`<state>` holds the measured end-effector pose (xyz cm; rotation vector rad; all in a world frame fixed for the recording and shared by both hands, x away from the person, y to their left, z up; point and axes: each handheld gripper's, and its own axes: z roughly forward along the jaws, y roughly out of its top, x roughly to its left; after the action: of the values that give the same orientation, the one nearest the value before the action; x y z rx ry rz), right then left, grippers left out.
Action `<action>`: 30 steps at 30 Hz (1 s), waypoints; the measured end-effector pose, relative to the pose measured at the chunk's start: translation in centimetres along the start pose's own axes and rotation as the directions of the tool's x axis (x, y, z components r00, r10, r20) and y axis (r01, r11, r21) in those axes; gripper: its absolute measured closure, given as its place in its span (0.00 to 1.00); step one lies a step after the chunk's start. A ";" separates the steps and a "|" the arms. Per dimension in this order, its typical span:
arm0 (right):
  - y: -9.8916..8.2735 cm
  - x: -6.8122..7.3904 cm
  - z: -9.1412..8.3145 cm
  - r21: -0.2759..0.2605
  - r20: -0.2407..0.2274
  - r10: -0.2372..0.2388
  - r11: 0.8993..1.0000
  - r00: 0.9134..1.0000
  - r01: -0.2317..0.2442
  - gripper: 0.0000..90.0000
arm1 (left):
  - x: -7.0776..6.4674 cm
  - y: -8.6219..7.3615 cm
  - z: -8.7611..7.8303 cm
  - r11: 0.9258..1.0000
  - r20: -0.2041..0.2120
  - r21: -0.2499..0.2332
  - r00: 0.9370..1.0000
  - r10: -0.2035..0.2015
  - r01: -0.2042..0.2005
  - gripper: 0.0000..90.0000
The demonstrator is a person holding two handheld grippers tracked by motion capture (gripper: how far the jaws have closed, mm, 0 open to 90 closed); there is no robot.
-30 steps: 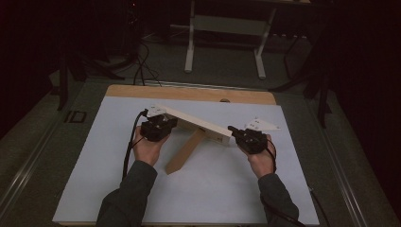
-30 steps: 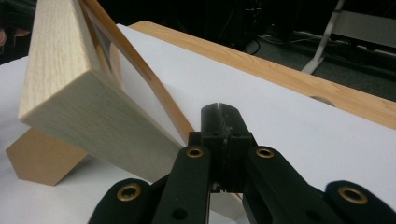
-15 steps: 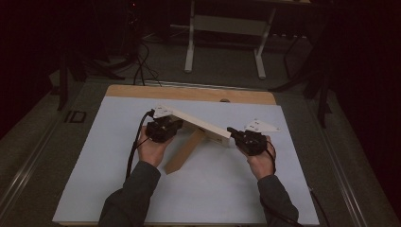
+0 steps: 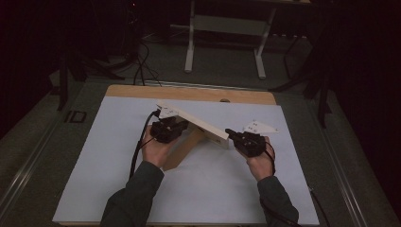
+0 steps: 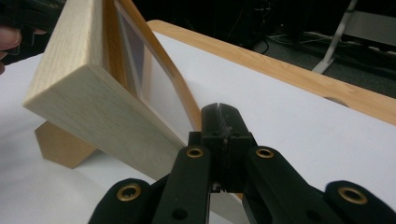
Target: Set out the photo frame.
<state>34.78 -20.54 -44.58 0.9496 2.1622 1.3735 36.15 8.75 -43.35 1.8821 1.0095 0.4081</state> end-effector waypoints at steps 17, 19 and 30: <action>0.0 0.5 -0.1 0.004 -0.014 -0.020 1.000 1.000 0.020 1.00 | -1.8 0.4 0.3 0.999 0.029 0.008 0.999 0.038 -0.039 1.00; 0.0 0.5 -0.1 0.004 -0.015 -0.022 1.000 1.000 0.022 1.00 | -1.9 0.5 0.3 0.999 0.031 0.011 0.999 0.043 -0.043 1.00; 0.1 0.9 -0.1 0.006 -0.029 -0.036 0.999 0.999 0.036 1.00 | -2.3 0.5 0.6 0.998 0.046 0.018 0.997 0.055 -0.056 1.00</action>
<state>34.10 -19.92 -44.44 0.8947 2.1949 1.3723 35.37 6.48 -42.91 1.9323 0.9352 0.3871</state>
